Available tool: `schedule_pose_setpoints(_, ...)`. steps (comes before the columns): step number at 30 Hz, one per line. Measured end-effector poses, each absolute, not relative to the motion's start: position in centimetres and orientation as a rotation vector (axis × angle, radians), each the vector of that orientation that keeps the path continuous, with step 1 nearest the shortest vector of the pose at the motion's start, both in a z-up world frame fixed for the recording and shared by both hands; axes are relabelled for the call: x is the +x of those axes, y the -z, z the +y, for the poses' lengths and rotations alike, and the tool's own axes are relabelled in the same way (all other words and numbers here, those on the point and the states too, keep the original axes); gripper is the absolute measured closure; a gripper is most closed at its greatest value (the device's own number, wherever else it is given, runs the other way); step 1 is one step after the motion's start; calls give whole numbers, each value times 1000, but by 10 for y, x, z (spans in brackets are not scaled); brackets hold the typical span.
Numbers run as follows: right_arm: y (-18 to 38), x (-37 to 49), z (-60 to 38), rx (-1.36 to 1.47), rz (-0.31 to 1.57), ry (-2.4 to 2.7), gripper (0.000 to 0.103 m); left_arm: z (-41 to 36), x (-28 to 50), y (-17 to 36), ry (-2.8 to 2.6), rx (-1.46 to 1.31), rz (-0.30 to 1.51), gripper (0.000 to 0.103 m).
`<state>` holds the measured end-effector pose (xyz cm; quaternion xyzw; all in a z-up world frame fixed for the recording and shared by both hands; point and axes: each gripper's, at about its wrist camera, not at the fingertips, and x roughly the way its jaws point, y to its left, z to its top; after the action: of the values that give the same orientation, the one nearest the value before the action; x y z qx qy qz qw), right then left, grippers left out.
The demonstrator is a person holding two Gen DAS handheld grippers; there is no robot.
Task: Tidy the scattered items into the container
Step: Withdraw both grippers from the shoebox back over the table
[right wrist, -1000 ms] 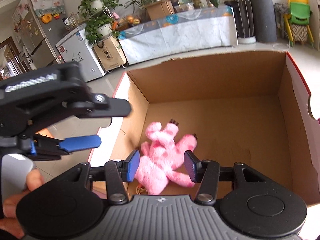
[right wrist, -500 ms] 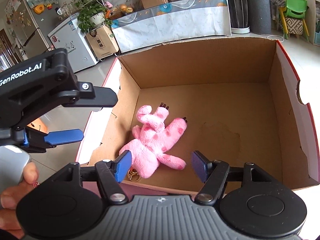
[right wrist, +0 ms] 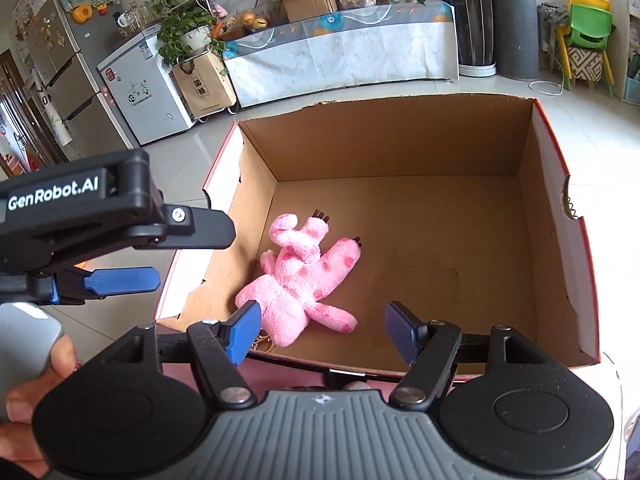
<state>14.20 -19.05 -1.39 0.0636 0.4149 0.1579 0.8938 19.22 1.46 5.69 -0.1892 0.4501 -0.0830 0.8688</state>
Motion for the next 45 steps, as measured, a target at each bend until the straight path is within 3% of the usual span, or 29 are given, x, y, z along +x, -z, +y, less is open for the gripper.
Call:
schedule_pose_setpoints(27, -7, 106, -207, 104, 881, -348, 34, 11, 151, -85, 202, -291, 929, 0)
schedule_pose_setpoints(45, 2, 52, -200, 81, 917, -353, 33, 15, 100, -69, 187, -275, 989, 0)
